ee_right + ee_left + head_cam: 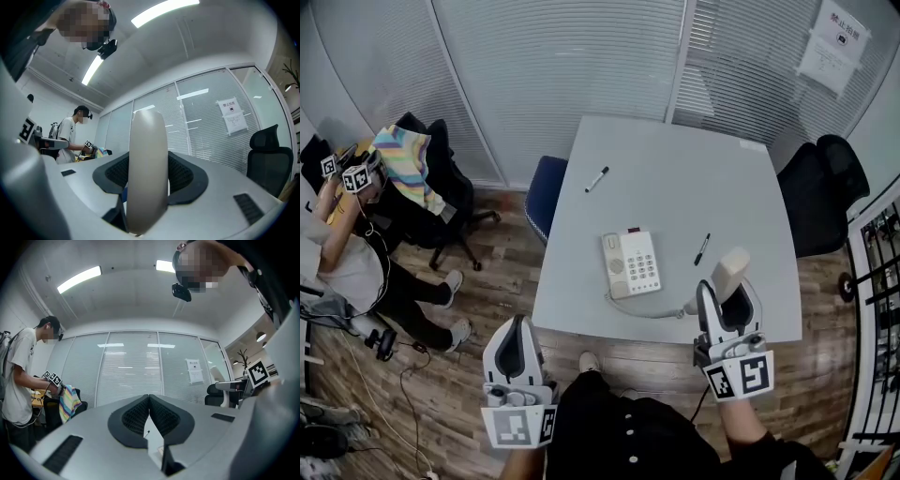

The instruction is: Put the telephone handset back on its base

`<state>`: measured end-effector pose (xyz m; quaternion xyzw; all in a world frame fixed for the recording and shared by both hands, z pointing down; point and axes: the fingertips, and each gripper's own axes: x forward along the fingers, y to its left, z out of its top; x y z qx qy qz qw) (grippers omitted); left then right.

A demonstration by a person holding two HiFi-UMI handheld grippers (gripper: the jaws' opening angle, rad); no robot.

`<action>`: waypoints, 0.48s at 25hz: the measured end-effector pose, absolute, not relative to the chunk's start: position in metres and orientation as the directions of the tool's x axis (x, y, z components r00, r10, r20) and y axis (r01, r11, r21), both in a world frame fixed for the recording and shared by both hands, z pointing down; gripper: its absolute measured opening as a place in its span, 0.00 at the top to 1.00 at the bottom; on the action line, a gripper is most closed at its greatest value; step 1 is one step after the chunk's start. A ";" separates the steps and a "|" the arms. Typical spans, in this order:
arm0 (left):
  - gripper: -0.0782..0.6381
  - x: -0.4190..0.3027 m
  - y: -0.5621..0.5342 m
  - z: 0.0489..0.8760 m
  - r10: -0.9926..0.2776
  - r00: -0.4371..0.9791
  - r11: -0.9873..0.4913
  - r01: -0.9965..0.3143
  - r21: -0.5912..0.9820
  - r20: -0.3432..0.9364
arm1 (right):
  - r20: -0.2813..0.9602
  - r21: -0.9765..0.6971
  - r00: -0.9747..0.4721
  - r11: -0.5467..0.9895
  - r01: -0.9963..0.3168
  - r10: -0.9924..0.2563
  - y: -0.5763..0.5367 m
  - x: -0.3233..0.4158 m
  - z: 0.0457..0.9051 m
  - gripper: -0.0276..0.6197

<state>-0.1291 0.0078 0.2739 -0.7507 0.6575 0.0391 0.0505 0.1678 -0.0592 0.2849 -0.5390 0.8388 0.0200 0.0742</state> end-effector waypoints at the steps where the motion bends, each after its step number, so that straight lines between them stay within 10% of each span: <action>1: 0.87 -0.131 0.004 0.273 -0.983 0.131 -0.129 -0.991 -0.024 -0.127 | -0.147 -0.045 -0.409 0.419 -0.907 -0.901 -0.063 0.166 0.284 0.60; 12: 0.87 -0.153 -0.047 0.263 -0.978 0.141 -0.138 -0.990 -0.027 -0.151 | -0.165 -0.034 -0.399 0.410 -0.912 -0.902 -0.110 0.145 0.273 0.60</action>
